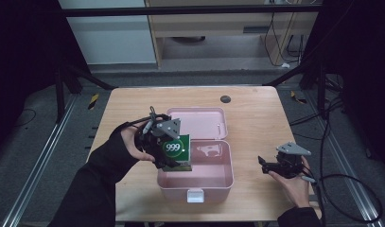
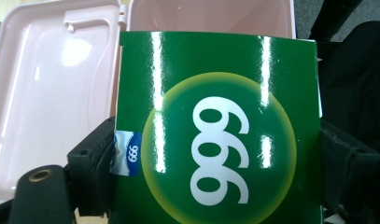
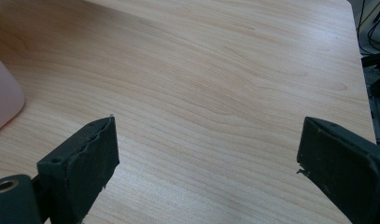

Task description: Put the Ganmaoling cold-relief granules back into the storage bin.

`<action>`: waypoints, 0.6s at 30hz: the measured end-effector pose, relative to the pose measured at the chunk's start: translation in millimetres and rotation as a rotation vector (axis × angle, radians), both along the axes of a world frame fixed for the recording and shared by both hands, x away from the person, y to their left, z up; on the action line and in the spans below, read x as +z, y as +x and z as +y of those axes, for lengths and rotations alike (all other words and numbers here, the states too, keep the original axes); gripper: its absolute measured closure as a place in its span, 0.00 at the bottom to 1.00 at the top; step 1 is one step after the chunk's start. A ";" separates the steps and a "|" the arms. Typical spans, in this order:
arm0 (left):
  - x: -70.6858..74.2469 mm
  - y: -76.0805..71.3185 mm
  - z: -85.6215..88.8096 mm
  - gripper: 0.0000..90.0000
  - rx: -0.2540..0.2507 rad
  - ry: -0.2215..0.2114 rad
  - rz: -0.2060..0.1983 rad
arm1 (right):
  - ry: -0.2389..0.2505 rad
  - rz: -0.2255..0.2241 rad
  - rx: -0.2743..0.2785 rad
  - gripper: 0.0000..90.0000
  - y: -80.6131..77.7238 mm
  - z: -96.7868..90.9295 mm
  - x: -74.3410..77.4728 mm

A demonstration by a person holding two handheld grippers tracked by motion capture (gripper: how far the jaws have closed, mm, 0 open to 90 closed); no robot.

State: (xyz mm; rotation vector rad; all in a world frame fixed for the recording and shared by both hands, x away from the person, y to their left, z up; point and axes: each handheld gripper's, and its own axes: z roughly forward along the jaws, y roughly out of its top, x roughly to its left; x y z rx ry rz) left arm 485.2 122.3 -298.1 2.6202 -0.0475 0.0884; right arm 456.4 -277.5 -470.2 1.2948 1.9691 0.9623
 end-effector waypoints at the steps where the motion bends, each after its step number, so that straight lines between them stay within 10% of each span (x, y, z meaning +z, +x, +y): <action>1: 0.0 0.0 0.0 0.17 0.000 0.000 0.000 | 0.001 -0.001 0.000 0.06 -0.1 -0.1 0.1; 18: -34.0 4.9 -10.3 0.17 -0.007 0.028 0.038 | -0.005 0.004 0.006 0.07 0.3 0.9 -1.0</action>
